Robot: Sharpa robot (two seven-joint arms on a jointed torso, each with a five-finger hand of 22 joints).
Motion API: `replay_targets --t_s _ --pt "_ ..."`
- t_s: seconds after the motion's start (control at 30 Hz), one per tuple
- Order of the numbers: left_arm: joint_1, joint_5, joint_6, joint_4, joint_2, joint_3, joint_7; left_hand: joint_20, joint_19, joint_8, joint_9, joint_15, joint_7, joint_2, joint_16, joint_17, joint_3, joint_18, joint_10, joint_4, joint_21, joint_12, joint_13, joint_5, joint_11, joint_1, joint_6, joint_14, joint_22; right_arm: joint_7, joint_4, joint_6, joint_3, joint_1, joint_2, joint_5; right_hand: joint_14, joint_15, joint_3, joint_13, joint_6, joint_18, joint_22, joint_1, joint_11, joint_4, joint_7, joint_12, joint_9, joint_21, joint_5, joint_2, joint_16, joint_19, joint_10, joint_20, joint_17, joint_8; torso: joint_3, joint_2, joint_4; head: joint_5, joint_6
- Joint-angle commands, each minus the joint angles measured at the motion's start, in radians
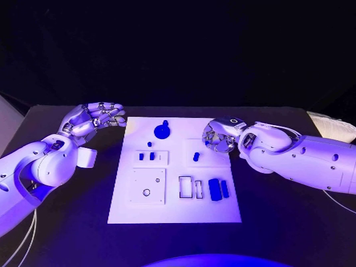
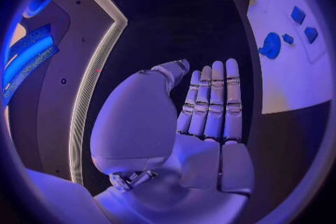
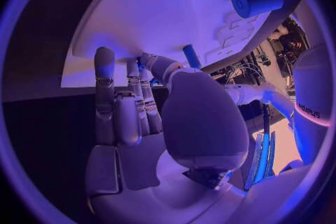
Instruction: Assemble the parts on the task board
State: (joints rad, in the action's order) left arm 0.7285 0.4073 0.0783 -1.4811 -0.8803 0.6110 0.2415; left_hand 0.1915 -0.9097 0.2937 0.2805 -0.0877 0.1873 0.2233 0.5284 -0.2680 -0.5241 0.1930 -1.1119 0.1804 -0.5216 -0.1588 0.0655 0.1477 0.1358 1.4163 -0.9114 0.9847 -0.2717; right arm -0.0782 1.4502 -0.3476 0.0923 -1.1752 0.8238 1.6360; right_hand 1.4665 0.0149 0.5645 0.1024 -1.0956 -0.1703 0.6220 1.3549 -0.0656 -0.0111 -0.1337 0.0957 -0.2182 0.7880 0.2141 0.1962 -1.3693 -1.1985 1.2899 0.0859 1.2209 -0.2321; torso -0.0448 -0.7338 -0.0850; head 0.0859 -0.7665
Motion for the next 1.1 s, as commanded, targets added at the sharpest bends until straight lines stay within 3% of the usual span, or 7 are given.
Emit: replay_targets --t_s 0.03,0.43,0.67,0.77,0.83,1.1 --pt "-0.001 0.006 -0.002 -0.002 0.001 0.001 0.007 0.000 -0.004 -0.005 -0.002 -0.003 0.006 0.001 -0.007 -0.002 0.005 -0.012 -0.005 -0.002 0.005 0.007 0.001 -0.001 0.002 0.009 -0.003 0.005 0.002 -0.015 0.004 0.028 0.006 0.012 -0.005 0.029 0.036 0.007 0.006 -0.002 -0.007 -0.005 0.001 0.011 0.008 0.003 0.001 0.002 -0.002 0.006 -0.007 0.002 -0.004 -0.001 0.017 -0.006 0.001 -0.005 -0.0005 0.000 -0.0010 -0.001 -0.002" --pt "-0.002 0.036 -0.002 -0.003 0.001 0.001 0.011 0.001 -0.004 -0.007 -0.003 -0.004 0.007 0.002 -0.012 -0.004 0.007 -0.013 -0.004 -0.002 0.008 0.011 0.001 -0.001 0.004 0.010 -0.003 0.005 0.003 -0.085 0.004 0.030 0.007 0.017 -0.017 0.090 0.038 0.007 0.015 0.001 -0.006 -0.003 0.014 0.002 0.008 0.012 0.002 -0.009 -0.010 0.016 0.004 -0.006 -0.010 -0.003 0.015 -0.008 0.007 -0.007 -0.0018 0.001 -0.0004 -0.002 -0.005" --pt "-0.003 0.049 -0.001 -0.003 0.001 0.001 0.008 0.002 -0.002 -0.009 -0.004 -0.006 0.008 0.002 -0.017 -0.005 0.008 -0.013 -0.003 -0.003 0.011 0.015 0.001 -0.001 0.005 0.011 -0.001 0.003 0.005 -0.096 0.013 0.037 0.009 0.018 -0.019 0.103 0.037 0.006 0.036 0.003 0.000 -0.002 0.030 -0.007 0.005 0.017 0.000 -0.024 -0.024 0.027 0.061 -0.001 -0.013 0.000 0.015 -0.008 0.004 -0.009 -0.0016 0.001 -0.0009 -0.002 -0.007" --pt "-0.004 0.052 -0.001 -0.003 0.001 0.001 0.006 0.002 -0.002 -0.009 -0.004 -0.006 0.009 0.002 -0.018 -0.006 0.008 -0.014 -0.002 -0.002 0.011 0.016 0.001 -0.001 0.005 0.011 -0.001 0.003 0.005 -0.095 0.020 0.032 0.009 0.018 -0.018 0.104 0.038 0.006 0.047 0.004 -0.001 -0.001 0.041 -0.009 0.005 0.022 0.000 -0.027 -0.031 0.036 0.079 -0.011 -0.015 -0.002 0.018 -0.008 0.006 -0.012 -0.0014 0.001 0.0000 -0.003 -0.007" --pt "-0.004 0.054 0.000 -0.003 0.001 0.001 0.004 0.002 -0.002 -0.009 -0.004 -0.006 0.009 0.002 -0.018 -0.006 0.008 -0.014 -0.002 -0.002 0.011 0.016 0.001 -0.001 0.005 0.011 -0.001 0.003 0.005 -0.094 0.024 0.025 0.009 0.019 -0.018 0.105 0.037 0.005 0.075 0.002 0.006 -0.001 0.047 -0.015 0.004 0.034 0.000 -0.030 -0.038 0.039 0.058 -0.030 -0.016 -0.001 0.017 -0.007 0.004 -0.011 -0.0015 0.001 -0.0002 -0.003 -0.007" --pt "-0.006 0.061 0.002 -0.003 0.001 0.001 0.000 0.002 -0.001 -0.010 -0.005 -0.007 0.010 0.001 -0.022 -0.008 0.008 -0.014 -0.001 -0.005 0.014 0.019 0.001 0.000 0.006 0.015 0.000 0.003 0.007 -0.094 0.038 -0.028 0.009 0.020 -0.015 0.108 0.040 0.006 0.106 0.001 0.006 0.003 0.073 -0.026 0.006 0.042 0.002 -0.030 -0.050 0.059 0.057 -0.039 -0.024 -0.009 0.024 -0.007 0.014 -0.018 -0.0008 0.001 -0.0007 -0.005 -0.005"
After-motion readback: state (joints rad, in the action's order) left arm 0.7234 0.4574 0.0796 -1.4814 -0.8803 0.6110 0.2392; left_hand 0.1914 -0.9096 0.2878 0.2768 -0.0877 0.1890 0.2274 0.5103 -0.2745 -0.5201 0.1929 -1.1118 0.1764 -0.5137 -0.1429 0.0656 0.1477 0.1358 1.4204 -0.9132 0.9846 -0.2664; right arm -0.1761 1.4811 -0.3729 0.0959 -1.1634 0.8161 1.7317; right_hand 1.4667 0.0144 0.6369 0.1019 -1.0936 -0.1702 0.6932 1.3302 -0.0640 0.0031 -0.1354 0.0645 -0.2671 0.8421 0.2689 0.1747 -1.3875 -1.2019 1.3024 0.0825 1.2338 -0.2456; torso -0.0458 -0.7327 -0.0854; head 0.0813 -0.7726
